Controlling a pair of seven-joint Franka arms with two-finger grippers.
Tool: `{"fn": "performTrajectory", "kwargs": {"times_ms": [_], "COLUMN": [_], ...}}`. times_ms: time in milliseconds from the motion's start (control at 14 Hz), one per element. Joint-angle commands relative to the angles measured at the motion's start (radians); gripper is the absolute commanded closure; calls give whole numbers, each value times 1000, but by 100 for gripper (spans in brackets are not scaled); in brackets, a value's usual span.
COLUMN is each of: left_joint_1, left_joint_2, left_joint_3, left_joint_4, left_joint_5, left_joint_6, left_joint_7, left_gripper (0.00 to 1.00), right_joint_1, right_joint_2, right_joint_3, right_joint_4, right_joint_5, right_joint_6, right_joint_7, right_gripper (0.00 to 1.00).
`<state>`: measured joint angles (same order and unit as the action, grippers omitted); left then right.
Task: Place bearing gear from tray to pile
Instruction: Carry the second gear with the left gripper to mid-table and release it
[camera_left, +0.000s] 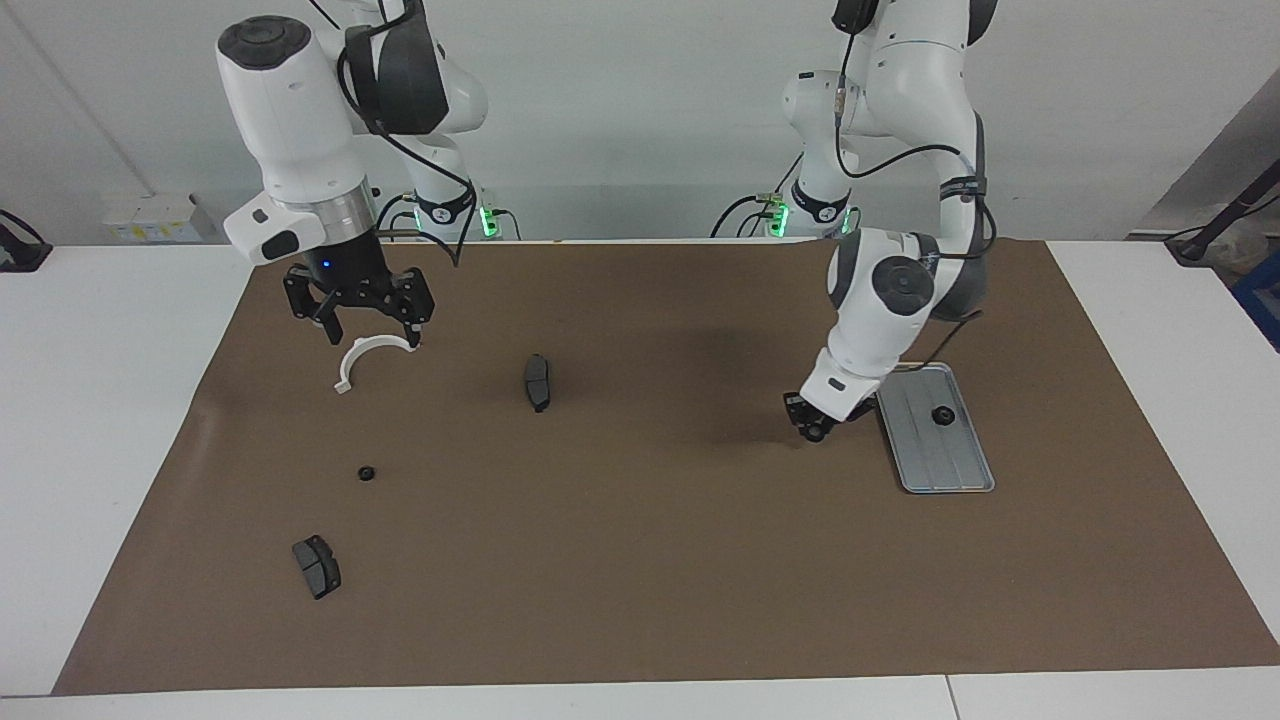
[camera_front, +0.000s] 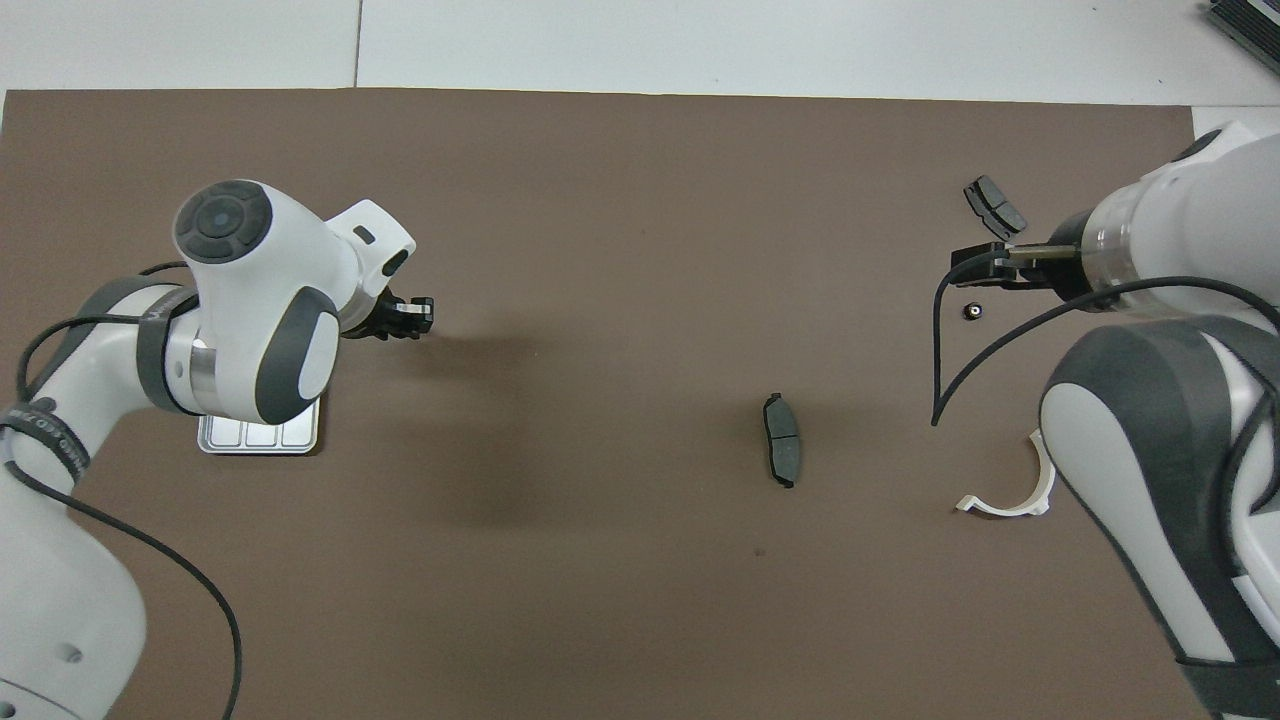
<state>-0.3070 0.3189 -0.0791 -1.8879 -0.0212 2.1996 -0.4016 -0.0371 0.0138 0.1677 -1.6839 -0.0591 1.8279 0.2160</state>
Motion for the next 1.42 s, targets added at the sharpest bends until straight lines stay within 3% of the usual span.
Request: {"fn": "performTrajectory", "kwargs": {"times_ms": [0, 285, 499, 641, 784, 1069, 1354], "left_joint_1": [-111, -230, -254, -251, -233, -65, 162], "left_joint_2": [-8, -6, -4, -1, -1, -8, -40], "left_joint_3": [13, 15, 15, 16, 25, 25, 25], "left_joint_4": [6, 3, 12, 15, 32, 53, 52], "left_joint_5": [-12, -140, -143, -140, -134, -132, -132], "left_joint_6": [11, 81, 103, 97, 83, 78, -21], "left_joint_7": [-147, -189, -201, -195, -189, -64, 275], "left_gripper": [80, 69, 29, 22, 22, 22, 22], "right_joint_1": [-7, -7, -7, -7, -9, 37, 129], "right_joint_2": [14, -3, -23, -26, -23, 5, 83], "right_joint_3": [6, 7, 13, 13, 13, 16, 16], "right_joint_4": [59, 40, 12, 6, 7, 6, 4], "right_joint_5": [16, 18, 18, 18, 77, 90, 71], "right_joint_6": [-87, -127, -153, -162, -147, -87, 13], "right_joint_7": [8, 0, -1, -9, -9, 0, 94], "right_gripper": [0, 0, 0, 0, 0, 0, 0]}}
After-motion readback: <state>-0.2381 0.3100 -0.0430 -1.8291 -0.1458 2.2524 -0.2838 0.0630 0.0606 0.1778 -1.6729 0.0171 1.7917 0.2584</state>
